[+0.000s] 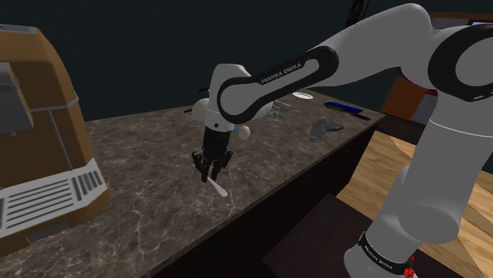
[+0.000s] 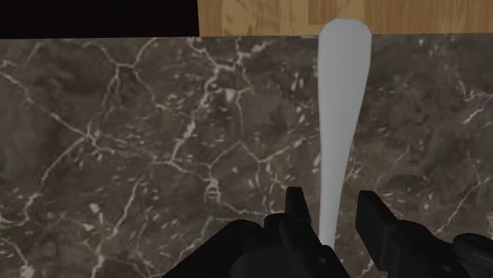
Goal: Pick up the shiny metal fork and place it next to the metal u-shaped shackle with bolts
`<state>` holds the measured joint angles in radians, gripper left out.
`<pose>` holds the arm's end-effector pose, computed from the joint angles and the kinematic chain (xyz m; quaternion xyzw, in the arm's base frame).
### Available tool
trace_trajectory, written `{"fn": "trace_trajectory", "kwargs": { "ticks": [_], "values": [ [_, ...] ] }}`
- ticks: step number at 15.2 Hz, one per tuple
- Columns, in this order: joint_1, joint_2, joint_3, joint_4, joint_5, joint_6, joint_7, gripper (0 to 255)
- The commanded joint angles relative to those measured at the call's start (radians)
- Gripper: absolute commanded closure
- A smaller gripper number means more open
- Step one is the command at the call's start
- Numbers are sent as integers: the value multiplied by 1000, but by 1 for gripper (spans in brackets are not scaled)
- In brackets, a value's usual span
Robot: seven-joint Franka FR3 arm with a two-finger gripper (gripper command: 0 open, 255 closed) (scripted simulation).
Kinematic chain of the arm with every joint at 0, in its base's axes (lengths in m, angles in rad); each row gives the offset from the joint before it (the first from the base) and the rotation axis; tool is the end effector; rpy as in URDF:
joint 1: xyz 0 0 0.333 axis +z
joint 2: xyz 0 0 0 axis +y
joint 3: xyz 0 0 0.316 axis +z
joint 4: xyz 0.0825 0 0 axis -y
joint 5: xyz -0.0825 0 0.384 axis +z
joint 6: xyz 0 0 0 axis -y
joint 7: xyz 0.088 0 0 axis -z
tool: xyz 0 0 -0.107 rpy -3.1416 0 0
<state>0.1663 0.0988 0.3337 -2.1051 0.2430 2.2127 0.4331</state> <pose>0.4896 0.2739 0.3765 -0.9927 0.0395 0.0458 0.1042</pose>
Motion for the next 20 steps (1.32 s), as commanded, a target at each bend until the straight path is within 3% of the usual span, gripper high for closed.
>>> {"fn": "trace_trajectory", "kwargs": {
  "ticks": [1,20],
  "values": [
    [-1,-14,0,12,1,-26,4,255],
    [-11,-101,-7,173,1,-268,41,255]
  ]
}}
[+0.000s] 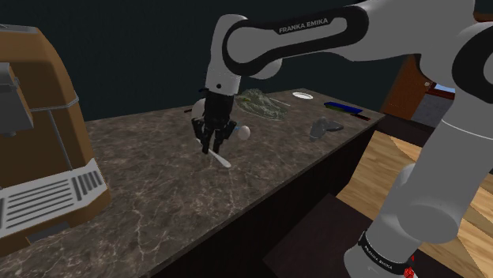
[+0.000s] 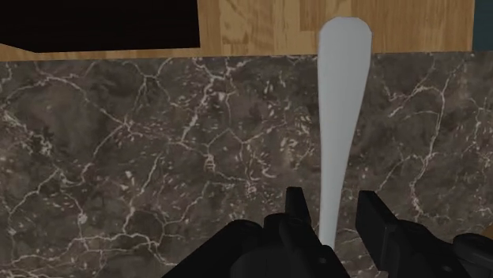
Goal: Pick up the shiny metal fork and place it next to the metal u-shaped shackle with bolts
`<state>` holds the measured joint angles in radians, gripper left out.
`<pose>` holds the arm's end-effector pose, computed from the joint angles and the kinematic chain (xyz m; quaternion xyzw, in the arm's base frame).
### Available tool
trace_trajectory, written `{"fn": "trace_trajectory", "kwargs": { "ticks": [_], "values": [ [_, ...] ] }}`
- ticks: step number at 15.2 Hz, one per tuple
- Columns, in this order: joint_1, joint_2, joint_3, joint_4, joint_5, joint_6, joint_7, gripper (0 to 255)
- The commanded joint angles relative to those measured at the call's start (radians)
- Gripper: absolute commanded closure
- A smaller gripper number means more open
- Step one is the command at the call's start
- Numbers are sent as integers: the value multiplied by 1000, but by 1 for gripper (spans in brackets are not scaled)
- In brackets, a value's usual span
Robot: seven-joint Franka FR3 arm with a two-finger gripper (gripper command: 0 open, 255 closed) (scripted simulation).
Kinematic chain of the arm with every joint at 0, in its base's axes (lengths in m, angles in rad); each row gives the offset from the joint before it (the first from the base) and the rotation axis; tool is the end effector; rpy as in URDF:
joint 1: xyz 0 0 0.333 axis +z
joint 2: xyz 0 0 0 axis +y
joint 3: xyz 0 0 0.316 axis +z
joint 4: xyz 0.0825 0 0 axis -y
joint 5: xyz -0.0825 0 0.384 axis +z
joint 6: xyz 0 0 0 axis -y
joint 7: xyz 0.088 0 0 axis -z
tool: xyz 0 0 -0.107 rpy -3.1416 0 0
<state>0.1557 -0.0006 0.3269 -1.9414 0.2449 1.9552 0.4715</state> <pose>0.4889 0.2743 0.4832 -0.9927 0.0395 0.0458 0.1041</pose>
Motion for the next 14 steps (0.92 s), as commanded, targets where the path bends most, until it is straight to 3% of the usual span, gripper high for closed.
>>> {"fn": "trace_trajectory", "kwargs": {
  "ticks": [1,8,14],
  "values": [
    [-1,-4,-1,20,-1,-24,4,255],
    [-3,-15,-3,98,-4,-111,21,255],
    [-70,-113,-82,-4,18,-139,-130,255]
  ]
}}
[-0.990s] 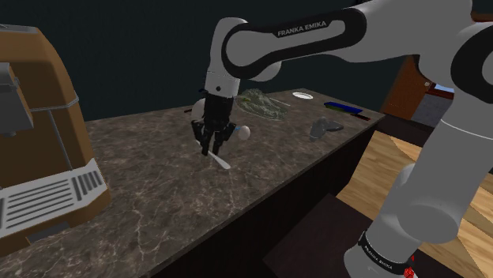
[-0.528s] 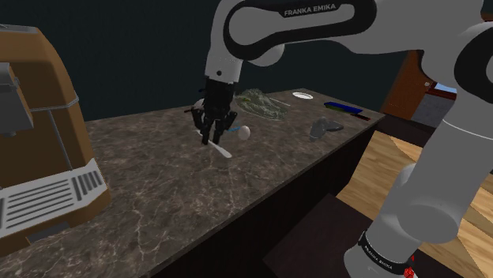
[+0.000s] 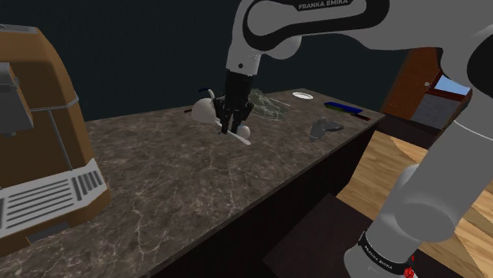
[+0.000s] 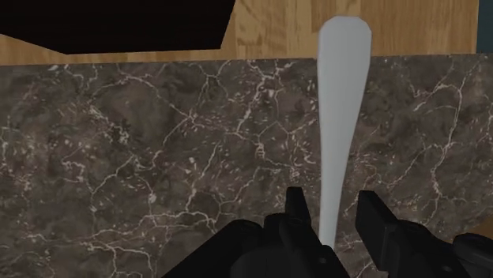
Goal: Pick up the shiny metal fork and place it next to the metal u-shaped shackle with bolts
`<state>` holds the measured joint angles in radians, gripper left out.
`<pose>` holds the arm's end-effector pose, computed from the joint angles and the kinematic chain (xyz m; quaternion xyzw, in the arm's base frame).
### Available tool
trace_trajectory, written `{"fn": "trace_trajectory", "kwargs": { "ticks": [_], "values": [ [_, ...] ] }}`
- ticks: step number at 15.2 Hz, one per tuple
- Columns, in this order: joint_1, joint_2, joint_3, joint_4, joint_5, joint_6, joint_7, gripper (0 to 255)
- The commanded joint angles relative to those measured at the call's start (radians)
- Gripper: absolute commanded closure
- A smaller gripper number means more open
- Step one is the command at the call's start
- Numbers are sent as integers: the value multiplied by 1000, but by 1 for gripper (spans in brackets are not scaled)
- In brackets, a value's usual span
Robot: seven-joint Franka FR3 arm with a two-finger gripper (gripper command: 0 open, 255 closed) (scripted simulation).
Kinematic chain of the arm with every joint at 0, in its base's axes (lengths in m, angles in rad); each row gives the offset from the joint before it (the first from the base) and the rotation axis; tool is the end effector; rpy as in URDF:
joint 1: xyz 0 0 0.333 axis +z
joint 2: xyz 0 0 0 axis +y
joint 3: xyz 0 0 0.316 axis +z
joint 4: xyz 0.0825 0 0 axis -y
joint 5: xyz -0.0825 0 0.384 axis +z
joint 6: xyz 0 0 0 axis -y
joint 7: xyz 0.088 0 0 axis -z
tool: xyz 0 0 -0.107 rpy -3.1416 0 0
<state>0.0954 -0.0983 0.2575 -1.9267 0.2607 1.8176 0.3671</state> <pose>0.4901 0.2077 0.5300 -0.9927 0.0404 0.0460 0.1039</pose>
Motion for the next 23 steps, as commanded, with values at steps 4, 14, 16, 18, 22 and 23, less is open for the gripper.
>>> {"fn": "trace_trajectory", "kwargs": {
  "ticks": [4,14,16,18,22,23],
  "values": [
    [-53,-60,-69,-63,1,-25,-122,255],
    [-159,-99,-216,-96,-40,-86,-357,255],
    [-180,-94,-245,-89,-51,-98,-403,255],
    [-202,-85,-274,-77,-62,-110,-448,255],
    [-244,-56,-331,-41,-83,-135,-540,255],
    [-255,-46,-345,-29,-87,-141,-563,255]
  ]
}}
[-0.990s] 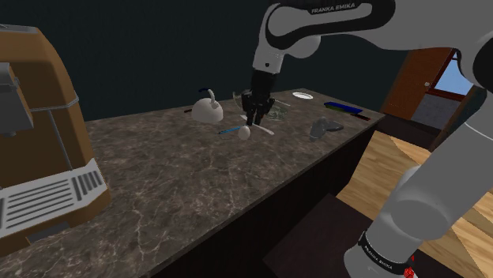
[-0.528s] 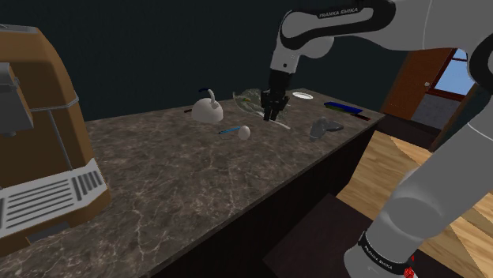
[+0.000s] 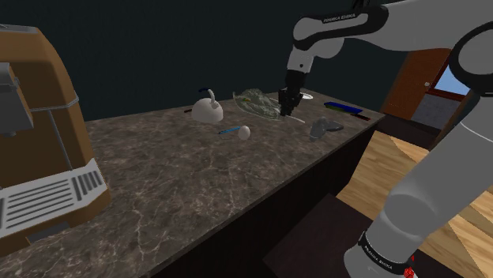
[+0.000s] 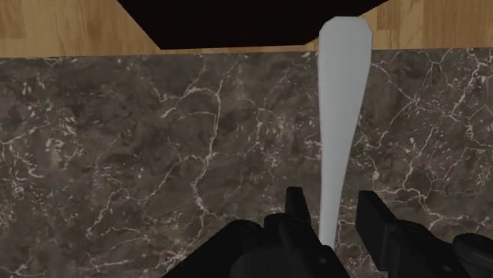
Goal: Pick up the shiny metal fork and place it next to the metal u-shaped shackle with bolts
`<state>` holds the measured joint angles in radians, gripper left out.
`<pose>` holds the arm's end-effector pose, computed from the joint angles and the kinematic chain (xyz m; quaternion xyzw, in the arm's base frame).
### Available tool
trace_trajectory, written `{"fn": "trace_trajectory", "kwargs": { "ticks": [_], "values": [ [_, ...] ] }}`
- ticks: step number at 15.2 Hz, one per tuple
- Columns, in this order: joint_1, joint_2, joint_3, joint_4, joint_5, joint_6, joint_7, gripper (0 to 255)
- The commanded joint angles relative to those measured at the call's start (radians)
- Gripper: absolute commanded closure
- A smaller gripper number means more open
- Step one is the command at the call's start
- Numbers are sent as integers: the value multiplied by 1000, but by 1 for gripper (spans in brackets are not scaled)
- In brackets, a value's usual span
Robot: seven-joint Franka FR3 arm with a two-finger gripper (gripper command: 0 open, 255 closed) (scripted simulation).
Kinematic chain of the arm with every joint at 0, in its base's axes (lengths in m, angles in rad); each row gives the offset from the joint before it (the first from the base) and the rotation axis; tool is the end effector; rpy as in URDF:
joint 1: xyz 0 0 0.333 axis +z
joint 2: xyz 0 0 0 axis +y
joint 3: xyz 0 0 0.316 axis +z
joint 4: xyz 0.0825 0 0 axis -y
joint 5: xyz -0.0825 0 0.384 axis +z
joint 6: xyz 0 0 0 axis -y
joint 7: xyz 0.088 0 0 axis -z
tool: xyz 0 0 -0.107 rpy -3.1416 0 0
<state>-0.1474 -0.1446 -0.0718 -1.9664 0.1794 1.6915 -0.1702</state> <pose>0.4937 -0.0942 0.5261 -0.9927 0.0402 0.0459 0.1040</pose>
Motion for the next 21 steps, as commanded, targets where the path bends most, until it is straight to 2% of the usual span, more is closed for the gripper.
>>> {"fn": "trace_trajectory", "kwargs": {
  "ticks": [1,9,20,21],
  "values": [
    [-23,11,-29,24,-10,-21,-48,255],
    [-109,134,-133,172,-29,-78,-230,255],
    [-256,404,-238,518,5,-198,-466,255],
    [-255,402,-237,502,4,-184,-467,255]
  ]
}}
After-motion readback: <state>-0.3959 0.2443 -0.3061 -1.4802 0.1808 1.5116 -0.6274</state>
